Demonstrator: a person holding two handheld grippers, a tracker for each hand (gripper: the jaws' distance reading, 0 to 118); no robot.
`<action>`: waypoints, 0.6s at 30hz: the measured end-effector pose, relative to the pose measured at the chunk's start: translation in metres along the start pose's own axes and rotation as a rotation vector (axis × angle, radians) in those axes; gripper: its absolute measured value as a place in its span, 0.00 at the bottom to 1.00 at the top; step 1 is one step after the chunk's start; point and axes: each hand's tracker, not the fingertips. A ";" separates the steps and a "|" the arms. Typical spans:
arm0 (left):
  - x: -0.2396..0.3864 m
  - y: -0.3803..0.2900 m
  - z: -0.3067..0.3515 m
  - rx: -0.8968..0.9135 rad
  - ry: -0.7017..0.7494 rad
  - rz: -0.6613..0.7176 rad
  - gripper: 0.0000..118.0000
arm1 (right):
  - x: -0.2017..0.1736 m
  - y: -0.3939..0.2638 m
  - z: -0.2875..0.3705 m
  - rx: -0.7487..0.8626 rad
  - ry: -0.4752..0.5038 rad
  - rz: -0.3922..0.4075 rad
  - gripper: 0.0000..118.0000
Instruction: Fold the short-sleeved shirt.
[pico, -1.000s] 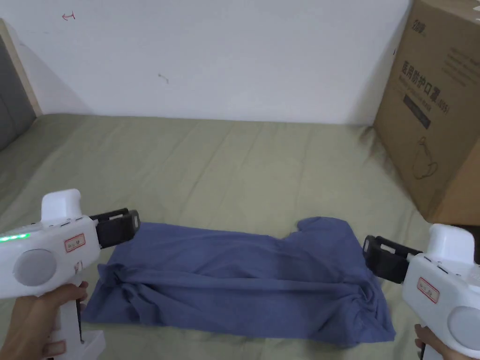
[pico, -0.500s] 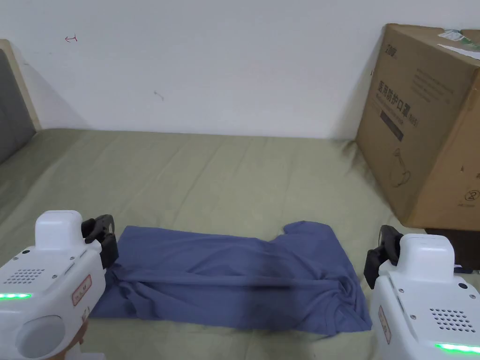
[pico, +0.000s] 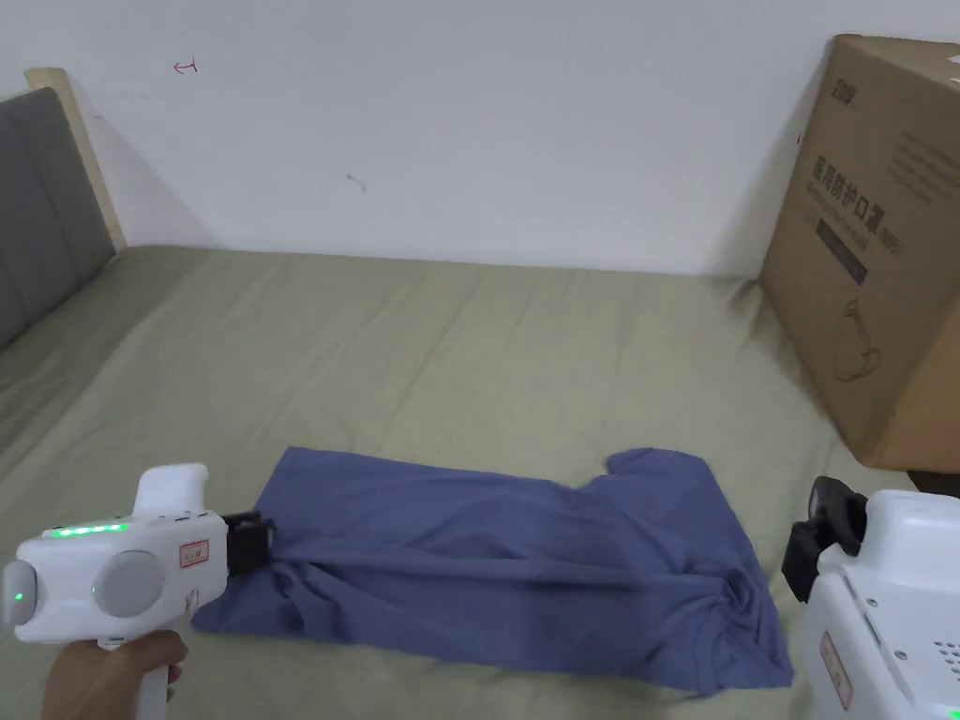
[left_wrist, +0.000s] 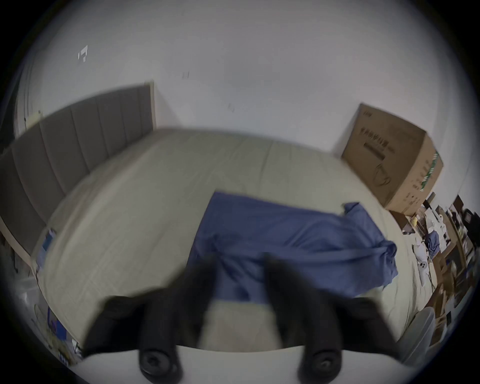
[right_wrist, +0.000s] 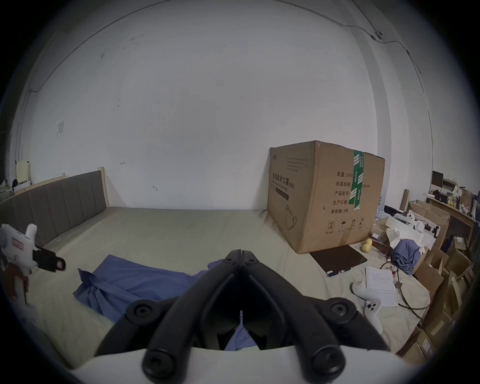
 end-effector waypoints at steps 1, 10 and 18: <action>-0.007 0.000 -0.015 -0.065 0.019 0.035 0.84 | 0.001 -0.001 -0.004 -0.013 -0.001 0.000 0.00; -0.028 -0.018 -0.106 -0.265 0.131 0.012 0.79 | 0.011 -0.026 -0.034 -0.131 -0.032 0.013 0.00; -0.014 -0.036 -0.105 -0.247 0.084 0.008 0.06 | 0.032 -0.067 -0.073 -0.334 -0.071 -0.026 0.03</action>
